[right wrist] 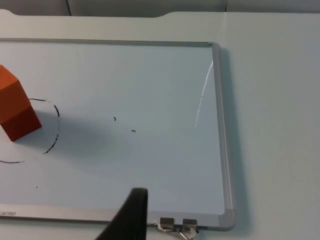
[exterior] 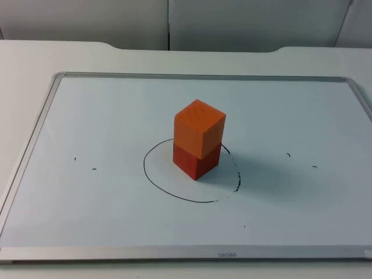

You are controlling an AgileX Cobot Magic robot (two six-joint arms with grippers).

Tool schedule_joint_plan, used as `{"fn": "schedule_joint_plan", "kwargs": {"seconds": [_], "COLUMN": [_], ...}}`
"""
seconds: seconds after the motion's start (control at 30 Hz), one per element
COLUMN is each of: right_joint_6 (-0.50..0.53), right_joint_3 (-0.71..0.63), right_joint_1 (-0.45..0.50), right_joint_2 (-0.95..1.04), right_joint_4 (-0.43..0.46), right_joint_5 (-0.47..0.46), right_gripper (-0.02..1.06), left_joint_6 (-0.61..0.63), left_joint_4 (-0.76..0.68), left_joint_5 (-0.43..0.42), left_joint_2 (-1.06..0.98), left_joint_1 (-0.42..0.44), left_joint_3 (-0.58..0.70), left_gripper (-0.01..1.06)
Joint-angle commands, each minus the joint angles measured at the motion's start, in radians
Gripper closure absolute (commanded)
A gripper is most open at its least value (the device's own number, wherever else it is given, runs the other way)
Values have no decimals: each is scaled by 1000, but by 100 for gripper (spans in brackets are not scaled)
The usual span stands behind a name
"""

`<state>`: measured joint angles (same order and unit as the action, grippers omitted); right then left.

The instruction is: Pick up one cube with the left hand and another cube with the right hand. First place the cube in the right hand at the target position, then stack the cube in the left hand on top.

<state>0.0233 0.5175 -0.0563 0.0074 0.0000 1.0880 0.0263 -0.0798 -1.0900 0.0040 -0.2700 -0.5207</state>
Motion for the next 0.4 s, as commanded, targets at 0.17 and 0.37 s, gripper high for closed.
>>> {"fn": "schedule_joint_plan", "kwargs": {"seconds": [0.17, 0.37], "right_joint_6": [-1, -1], "right_joint_3": [-8, -8], "right_joint_1": [7, 7], "right_joint_2": [-7, -7], "right_joint_4": [0, 0], "right_joint_5": [-9, -9], "right_gripper": [0, 0], "left_joint_6": [-1, -1], "left_joint_4": [5, 3], "left_joint_5": [12, 12], "left_joint_2": [-4, -4], "left_joint_1": [125, 216], "left_joint_3": [8, 8], "left_gripper": [0, 0]}}
